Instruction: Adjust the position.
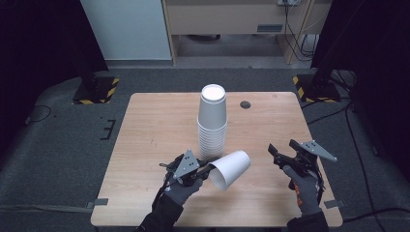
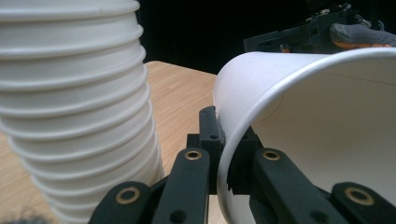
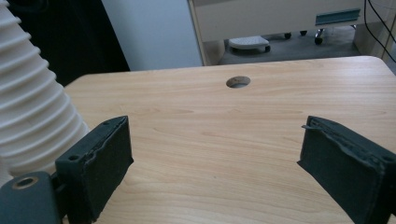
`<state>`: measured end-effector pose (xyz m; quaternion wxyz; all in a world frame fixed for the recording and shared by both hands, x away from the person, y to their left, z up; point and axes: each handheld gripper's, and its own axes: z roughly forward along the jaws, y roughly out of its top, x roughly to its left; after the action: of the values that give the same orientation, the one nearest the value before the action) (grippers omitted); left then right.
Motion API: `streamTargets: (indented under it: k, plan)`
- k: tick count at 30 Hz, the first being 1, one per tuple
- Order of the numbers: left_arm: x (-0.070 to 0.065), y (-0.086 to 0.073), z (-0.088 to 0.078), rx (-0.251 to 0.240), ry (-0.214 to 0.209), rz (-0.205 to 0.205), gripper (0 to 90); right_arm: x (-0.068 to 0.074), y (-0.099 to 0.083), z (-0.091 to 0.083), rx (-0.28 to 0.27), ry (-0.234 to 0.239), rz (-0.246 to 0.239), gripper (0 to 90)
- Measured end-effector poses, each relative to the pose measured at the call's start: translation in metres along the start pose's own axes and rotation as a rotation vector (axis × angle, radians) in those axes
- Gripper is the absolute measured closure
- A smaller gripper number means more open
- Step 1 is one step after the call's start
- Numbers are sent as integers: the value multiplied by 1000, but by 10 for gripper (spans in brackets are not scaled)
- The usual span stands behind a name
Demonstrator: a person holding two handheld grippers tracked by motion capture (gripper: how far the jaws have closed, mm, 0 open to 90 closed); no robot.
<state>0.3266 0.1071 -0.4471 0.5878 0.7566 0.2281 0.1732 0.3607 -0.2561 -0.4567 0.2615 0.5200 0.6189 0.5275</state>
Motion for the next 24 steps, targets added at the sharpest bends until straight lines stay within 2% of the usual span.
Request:
streamTargets:
  k: [5, 15, 19, 24]
  plan:
    - [5, -5, -12, 13, 6, -8, 864, -2, -3, 2, 23, -12, -16, 91]
    - [14, -17, -35, 32, 39, -31, 864, -2, -8, 5, 77, -53, -103, 90]
    - [17, -22, -47, 39, 59, -40, 863, -3, -10, 5, 86, -61, -106, 90]
    - [19, -26, -56, 46, 65, -42, 863, -5, -10, 5, 92, -65, -105, 91]
